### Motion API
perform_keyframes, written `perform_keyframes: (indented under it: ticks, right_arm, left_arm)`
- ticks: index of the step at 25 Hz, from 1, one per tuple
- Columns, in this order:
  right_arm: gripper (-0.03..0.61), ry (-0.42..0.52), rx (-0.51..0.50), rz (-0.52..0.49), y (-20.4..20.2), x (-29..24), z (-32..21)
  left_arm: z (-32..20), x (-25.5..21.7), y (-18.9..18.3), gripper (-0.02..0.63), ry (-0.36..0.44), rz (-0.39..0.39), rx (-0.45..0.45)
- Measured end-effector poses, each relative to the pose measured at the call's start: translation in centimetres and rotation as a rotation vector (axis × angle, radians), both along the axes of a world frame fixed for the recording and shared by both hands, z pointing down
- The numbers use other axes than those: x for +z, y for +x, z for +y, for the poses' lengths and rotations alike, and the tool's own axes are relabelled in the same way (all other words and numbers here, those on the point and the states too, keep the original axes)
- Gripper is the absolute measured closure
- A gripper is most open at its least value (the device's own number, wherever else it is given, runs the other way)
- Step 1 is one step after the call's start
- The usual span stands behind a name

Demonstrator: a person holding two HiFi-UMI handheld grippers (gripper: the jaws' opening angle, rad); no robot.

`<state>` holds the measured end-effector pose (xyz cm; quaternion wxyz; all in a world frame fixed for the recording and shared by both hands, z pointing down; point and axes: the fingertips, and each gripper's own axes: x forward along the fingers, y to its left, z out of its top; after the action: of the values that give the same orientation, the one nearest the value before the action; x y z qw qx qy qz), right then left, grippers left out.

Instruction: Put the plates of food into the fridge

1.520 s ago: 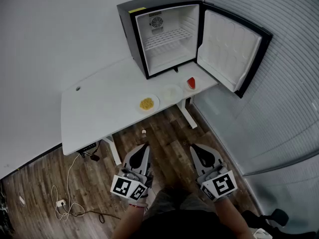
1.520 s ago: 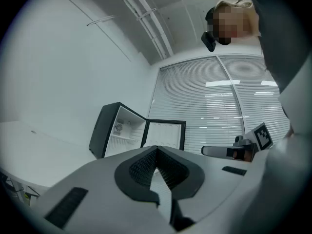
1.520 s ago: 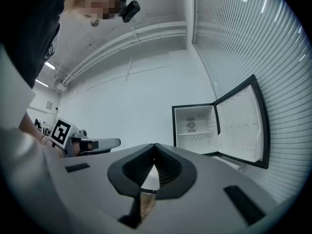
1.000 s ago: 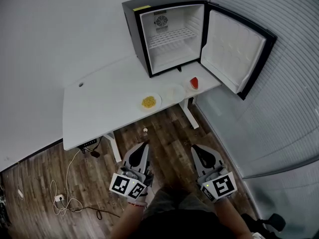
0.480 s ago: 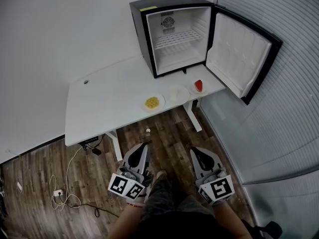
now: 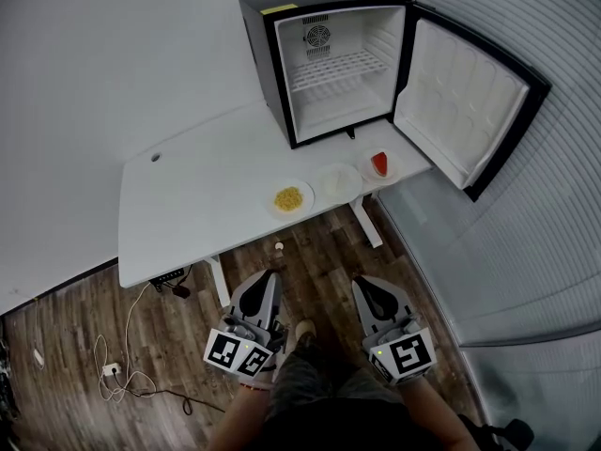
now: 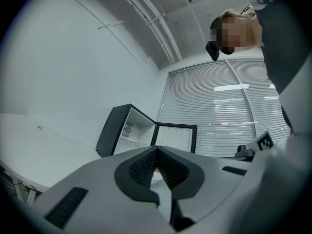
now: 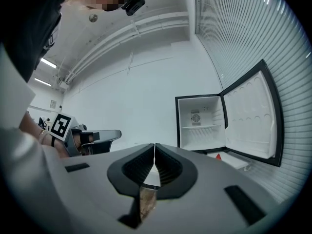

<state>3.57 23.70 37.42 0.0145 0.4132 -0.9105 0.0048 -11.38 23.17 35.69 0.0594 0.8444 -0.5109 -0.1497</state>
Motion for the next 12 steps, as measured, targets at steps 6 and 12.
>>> perform_keyframes:
  ticks: [6,12]
  right_arm:
    - [0.573,-0.024,0.000,0.008,-3.0,0.8,-3.5]
    - [0.574,-0.101,0.035,-0.007,-5.3,2.9,-7.6]
  left_arm:
    - [-3.6,0.5,-2.0,0.607,-0.008,-0.006,0.018]
    - [-7.6,1.4,-4.1,0.607,-0.024,0.009,0.034]
